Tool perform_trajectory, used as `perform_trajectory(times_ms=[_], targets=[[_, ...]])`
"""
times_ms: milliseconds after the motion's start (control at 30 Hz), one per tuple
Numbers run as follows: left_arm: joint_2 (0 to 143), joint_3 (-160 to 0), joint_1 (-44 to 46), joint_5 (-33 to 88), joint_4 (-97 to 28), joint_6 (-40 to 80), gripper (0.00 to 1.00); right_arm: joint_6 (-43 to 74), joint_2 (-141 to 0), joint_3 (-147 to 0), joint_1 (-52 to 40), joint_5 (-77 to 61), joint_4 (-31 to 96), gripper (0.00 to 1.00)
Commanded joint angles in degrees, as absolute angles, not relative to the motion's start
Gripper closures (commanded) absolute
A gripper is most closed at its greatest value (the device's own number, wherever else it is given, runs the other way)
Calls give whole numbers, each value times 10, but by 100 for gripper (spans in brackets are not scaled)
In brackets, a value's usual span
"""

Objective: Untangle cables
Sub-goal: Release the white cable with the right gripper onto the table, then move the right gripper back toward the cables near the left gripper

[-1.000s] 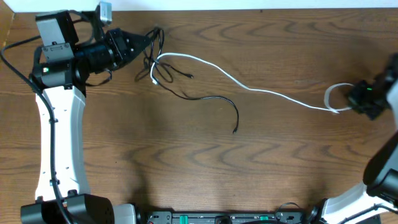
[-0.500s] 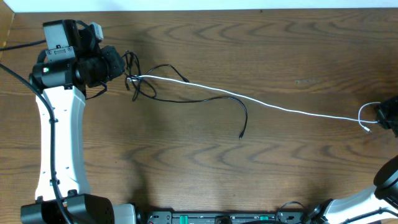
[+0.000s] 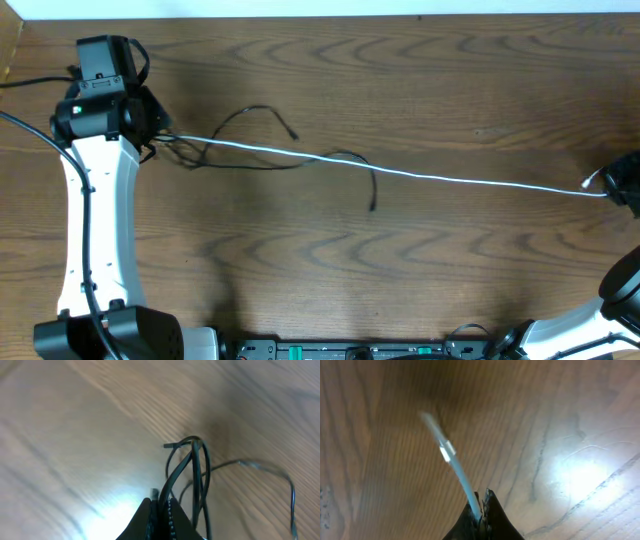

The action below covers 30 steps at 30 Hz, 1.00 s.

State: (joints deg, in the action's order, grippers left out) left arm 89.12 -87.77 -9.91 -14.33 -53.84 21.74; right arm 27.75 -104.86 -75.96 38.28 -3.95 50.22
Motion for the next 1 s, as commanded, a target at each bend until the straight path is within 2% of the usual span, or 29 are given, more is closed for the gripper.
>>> perform_trajectory(times_ms=[0,100,167,267,333,367,433,567,700,767,833,967], targets=[[903,-874,-102,-217,-540,260,93,286,-1040,-761,386,-28,504,99],[903,-874,-102,-169,-537,245,92,259,-1040,-761,383,-78,500,99],[903,-874,-102,-80,-532,201,93,209,-1040,-761,378,-153,486,99],[903,-874,-102,169,-517,62,93,100,-1040,-761,364,-297,466,98],[903,-874,-96,308,-514,-4,93,65,-1040,-761,349,-339,465,94],[903,-874,-92,349,-515,-23,93,65,-1040,-761,342,-335,465,87],[903,-874,-77,404,-523,-45,93,66,-1040,-761,325,-319,466,54],[903,-874,-40,416,-533,-60,93,70,-1032,-762,297,-307,460,44],[900,-879,7,416,-530,-66,92,0,-1006,-765,251,-365,456,31],[898,-883,25,416,-527,-66,92,-41,-994,-768,226,-401,456,22],[894,-885,40,416,-524,-64,93,-71,-976,-769,198,-422,456,2],[887,-885,52,416,-525,-62,93,-57,-949,-771,156,-376,447,1]])
